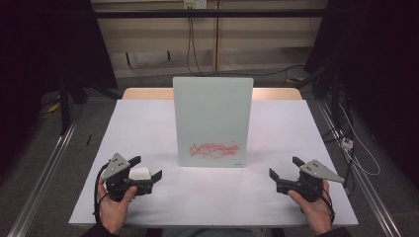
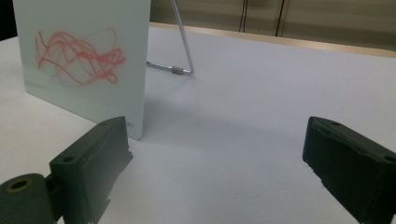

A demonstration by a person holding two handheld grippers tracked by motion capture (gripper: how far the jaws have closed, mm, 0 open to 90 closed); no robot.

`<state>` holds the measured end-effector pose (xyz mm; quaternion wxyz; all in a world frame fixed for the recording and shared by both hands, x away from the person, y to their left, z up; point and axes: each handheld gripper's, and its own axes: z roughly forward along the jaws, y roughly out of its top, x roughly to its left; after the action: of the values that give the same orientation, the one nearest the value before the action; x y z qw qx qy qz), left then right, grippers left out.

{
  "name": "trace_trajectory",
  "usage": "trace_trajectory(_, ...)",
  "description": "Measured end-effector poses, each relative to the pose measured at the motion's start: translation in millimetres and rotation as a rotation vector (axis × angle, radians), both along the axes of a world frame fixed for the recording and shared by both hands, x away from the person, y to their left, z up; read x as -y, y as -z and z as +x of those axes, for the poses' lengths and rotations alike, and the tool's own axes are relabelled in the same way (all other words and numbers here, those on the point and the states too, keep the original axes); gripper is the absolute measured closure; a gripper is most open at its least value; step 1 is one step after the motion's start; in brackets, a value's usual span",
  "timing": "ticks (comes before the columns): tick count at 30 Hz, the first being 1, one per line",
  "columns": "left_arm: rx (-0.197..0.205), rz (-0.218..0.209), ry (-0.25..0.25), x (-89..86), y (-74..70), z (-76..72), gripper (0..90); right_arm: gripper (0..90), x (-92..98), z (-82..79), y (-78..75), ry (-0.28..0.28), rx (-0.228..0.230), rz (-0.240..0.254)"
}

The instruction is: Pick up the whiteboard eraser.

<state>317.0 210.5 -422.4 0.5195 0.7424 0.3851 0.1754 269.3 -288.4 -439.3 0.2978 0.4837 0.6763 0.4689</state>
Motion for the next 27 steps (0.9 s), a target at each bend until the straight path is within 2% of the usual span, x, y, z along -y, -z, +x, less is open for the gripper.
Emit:
trace_trajectory(9,-0.013,0.022,0.016,0.5,1.1,2.9,7.8,7.0,0.2,0.3,-0.1,-0.003,0.003,0.0)
trace_trajectory(10,-0.029,0.024,0.04,0.7,0.3,4.7,9.0,7.0,0.1,0.6,0.0,-0.003,0.001,-0.001)
trace_trajectory(11,-0.029,0.024,0.04,0.7,0.3,4.7,9.2,7.0,0.1,0.6,0.0,-0.003,0.001,-0.001)
trace_trajectory(14,-0.008,0.036,0.067,3.0,-1.8,4.7,9.0,7.2,1.0,0.8,0.4,0.005,-0.004,-0.01)
trace_trajectory(18,-0.002,0.027,0.098,3.3,-6.5,3.3,8.2,7.4,0.6,0.7,-0.4,0.006,-0.001,-0.003)
trace_trajectory(21,-0.019,0.015,0.133,-0.3,-10.3,4.9,8.0,7.4,-0.9,0.1,-0.8,-0.002,0.002,-0.01)
trace_trajectory(23,-0.013,0.025,0.159,-3.3,-13.6,5.9,8.0,7.4,-1.0,0.2,-0.7,-0.006,-0.001,-0.011)
trace_trajectory(25,0.001,0.037,0.15,-6.4,-16.1,6.8,8.1,7.9,-1.0,0.1,-0.8,-0.008,-0.003,-0.009)
trace_trajectory(27,-0.006,0.05,0.163,-9.9,-18.4,8.7,8.0,7.9,-1.1,-0.1,-0.9,-0.011,-0.005,-0.01)
